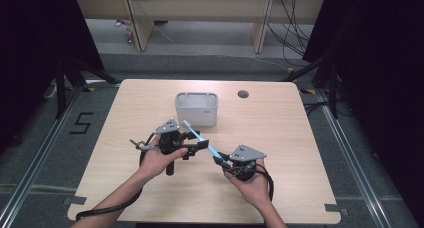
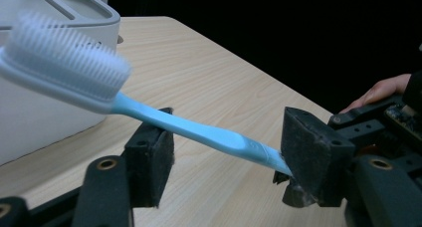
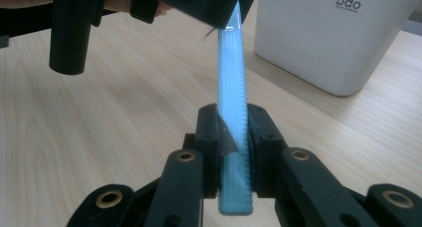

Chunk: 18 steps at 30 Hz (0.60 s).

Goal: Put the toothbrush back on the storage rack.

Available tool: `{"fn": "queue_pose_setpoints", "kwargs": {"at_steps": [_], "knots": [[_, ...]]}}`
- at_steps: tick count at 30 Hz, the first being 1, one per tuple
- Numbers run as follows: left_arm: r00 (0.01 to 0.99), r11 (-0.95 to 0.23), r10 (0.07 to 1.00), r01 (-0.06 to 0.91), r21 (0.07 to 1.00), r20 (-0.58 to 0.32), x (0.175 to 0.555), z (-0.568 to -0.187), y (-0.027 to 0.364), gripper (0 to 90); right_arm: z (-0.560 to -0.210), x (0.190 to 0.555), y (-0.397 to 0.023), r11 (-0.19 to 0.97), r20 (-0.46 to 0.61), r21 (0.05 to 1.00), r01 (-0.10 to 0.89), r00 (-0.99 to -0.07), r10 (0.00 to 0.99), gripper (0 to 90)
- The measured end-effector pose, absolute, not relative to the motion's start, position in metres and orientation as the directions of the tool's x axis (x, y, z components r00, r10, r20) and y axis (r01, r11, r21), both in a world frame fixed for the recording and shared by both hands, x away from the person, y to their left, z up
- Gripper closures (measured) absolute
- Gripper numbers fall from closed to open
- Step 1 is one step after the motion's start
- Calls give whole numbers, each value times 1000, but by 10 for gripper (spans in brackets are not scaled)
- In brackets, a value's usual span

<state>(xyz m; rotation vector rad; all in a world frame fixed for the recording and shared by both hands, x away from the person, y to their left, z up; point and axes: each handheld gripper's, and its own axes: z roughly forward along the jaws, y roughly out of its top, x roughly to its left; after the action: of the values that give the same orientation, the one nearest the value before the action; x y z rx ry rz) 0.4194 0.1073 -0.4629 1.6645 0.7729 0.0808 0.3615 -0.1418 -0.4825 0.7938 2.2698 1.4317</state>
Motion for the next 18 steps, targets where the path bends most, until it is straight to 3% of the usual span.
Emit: {"fn": "queue_pose_setpoints", "kwargs": {"at_steps": [10, 18], "knots": [[777, -16, 510, 438, 899, -370, 418, -459, 107, 615, -485, 359, -138, 362, 18, 876, 320, -771, 637, 783], [790, -2, 483, 432, 902, -377, 415, -454, 102, 705, -489, 360, -130, 392, -7, 867, 309, -778, 629, 775]]}}
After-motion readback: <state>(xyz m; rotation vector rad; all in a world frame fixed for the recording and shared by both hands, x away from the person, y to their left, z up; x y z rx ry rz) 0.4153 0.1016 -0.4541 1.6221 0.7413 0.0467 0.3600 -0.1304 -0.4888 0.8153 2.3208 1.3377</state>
